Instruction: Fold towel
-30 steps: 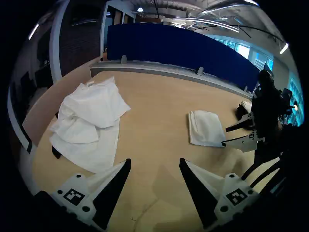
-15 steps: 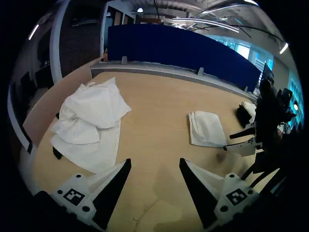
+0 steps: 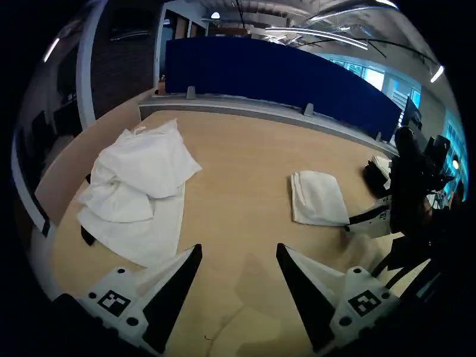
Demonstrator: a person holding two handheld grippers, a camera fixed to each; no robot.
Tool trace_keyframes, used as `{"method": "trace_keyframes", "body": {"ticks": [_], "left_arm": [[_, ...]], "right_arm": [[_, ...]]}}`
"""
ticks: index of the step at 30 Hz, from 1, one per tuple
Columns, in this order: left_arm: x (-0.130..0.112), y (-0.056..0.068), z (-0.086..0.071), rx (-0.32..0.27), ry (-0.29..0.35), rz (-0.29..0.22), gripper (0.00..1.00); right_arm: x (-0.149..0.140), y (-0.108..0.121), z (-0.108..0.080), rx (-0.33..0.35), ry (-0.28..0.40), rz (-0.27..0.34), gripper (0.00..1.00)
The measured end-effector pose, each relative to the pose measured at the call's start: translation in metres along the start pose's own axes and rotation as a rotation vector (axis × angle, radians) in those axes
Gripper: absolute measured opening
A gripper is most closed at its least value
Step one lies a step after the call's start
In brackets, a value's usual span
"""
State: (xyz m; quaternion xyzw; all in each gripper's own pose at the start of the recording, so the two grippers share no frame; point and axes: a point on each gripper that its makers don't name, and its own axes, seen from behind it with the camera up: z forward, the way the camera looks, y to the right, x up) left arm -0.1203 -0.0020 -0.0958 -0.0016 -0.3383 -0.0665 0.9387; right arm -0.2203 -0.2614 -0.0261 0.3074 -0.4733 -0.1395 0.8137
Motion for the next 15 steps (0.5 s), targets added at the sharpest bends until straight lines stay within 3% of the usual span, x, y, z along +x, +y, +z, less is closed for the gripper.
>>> {"method": "trace_keyframes", "body": {"ticks": [2, 8, 11, 15], "left_arm": [[0.0003, -0.0007, 0.0006, 0.001, 0.0, 0.0, 0.93], [-0.0006, -0.0012, 0.0017, 0.001, -0.001, 0.0, 0.93], [-0.0011, -0.0002, 0.0019, -0.001, -0.001, 0.0, 0.93], [-0.0014, 0.0004, 0.0025, -0.001, -0.002, 0.002, 0.93]], "right_arm": [[-0.0008, 0.0013, 0.0015, -0.006, 0.002, 0.008, 0.28], [-0.0011, 0.0013, 0.0009, 0.001, 0.004, 0.022, 0.26], [-0.0021, 0.0028, 0.0008, -0.004, 0.006, 0.022, 0.13], [-0.0031, 0.0005, 0.0011, 0.006, 0.006, 0.024, 0.09]]}}
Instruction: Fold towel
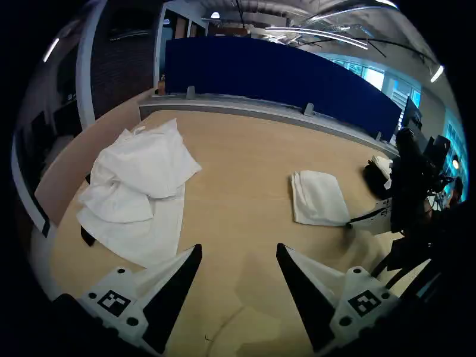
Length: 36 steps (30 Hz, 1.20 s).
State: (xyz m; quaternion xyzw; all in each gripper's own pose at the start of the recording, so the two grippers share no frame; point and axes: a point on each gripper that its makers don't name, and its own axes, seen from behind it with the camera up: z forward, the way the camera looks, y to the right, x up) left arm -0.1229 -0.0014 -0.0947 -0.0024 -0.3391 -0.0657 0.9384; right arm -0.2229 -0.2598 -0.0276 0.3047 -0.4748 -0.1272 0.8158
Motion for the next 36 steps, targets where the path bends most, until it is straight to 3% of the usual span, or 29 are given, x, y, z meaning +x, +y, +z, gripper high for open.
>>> {"method": "trace_keyframes", "body": {"ticks": [6, 12, 27, 36], "left_arm": [[-0.001, 0.0, 0.0, 0.001, -0.002, 0.0, 0.93], [0.002, 0.0, -0.002, 0.002, 0.002, 0.002, 0.93], [0.016, -0.002, -0.005, 0.005, 0.029, 0.0, 0.93], [0.021, -0.002, -0.009, 0.003, 0.044, -0.002, 0.93]], "right_arm": [[0.004, 0.001, -0.002, 0.002, 0.021, 0.005, 0.06], [0.027, 0.005, -0.017, -0.003, 0.079, 0.004, 0.05], [0.13, 0.014, -0.085, -0.001, 0.273, -0.035, 0.05], [0.168, 0.026, -0.126, -0.015, 0.336, -0.065, 0.05]]}}
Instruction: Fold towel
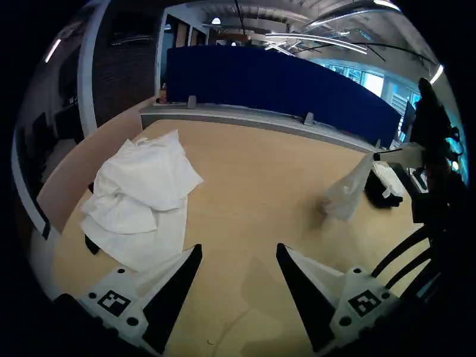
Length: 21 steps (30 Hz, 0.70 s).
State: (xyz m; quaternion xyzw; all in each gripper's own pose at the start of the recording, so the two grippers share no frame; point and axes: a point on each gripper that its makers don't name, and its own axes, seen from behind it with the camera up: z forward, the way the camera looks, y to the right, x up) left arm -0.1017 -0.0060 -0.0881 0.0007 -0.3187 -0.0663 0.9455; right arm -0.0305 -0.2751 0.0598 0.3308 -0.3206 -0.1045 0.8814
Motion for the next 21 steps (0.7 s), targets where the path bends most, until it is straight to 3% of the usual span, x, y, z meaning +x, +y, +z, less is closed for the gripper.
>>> {"method": "trace_keyframes", "body": {"ticks": [21], "left_arm": [[0.007, 0.008, -0.008, -0.019, 0.017, 0.005, 0.93]], "right_arm": [[0.047, 0.054, -0.047, -0.075, 0.061, 0.008, 0.05]]}}
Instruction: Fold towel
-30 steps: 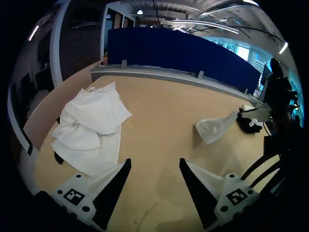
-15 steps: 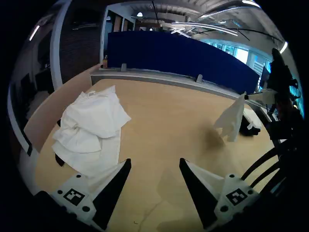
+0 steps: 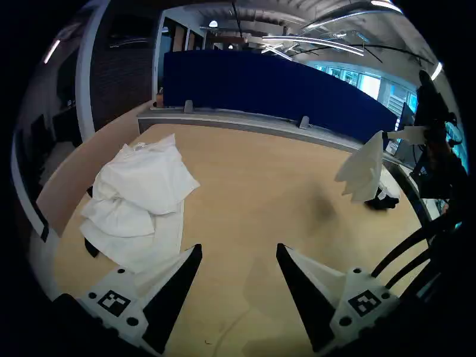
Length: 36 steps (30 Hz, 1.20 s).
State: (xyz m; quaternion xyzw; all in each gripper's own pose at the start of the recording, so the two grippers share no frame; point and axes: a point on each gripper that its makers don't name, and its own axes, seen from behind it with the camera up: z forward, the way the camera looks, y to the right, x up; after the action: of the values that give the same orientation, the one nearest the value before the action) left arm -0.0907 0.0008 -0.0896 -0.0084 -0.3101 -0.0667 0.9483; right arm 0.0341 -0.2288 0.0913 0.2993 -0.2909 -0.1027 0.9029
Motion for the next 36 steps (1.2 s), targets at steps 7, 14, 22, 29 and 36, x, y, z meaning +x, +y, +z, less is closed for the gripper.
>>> {"method": "trace_keyframes", "body": {"ticks": [7, 14, 22, 29, 36], "left_arm": [[0.003, 0.001, -0.002, -0.002, 0.004, 0.003, 0.93], [0.003, -0.002, -0.003, 0.002, 0.004, 0.001, 0.93], [0.0, -0.006, -0.004, 0.013, -0.001, 0.001, 0.93], [-0.001, -0.008, -0.004, 0.018, -0.002, -0.001, 0.93], [-0.003, -0.011, -0.004, 0.024, -0.005, -0.006, 0.93]], "right_arm": [[0.015, 0.033, -0.007, -0.043, 0.009, 0.005, 0.05], [0.031, 0.07, -0.014, -0.08, 0.025, 0.039, 0.05], [0.015, 0.083, -0.013, -0.095, -0.007, 0.042, 0.05], [0.009, 0.077, -0.004, -0.082, -0.011, 0.055, 0.05], [0.002, 0.072, 0.007, -0.072, -0.025, 0.054, 0.05]]}}
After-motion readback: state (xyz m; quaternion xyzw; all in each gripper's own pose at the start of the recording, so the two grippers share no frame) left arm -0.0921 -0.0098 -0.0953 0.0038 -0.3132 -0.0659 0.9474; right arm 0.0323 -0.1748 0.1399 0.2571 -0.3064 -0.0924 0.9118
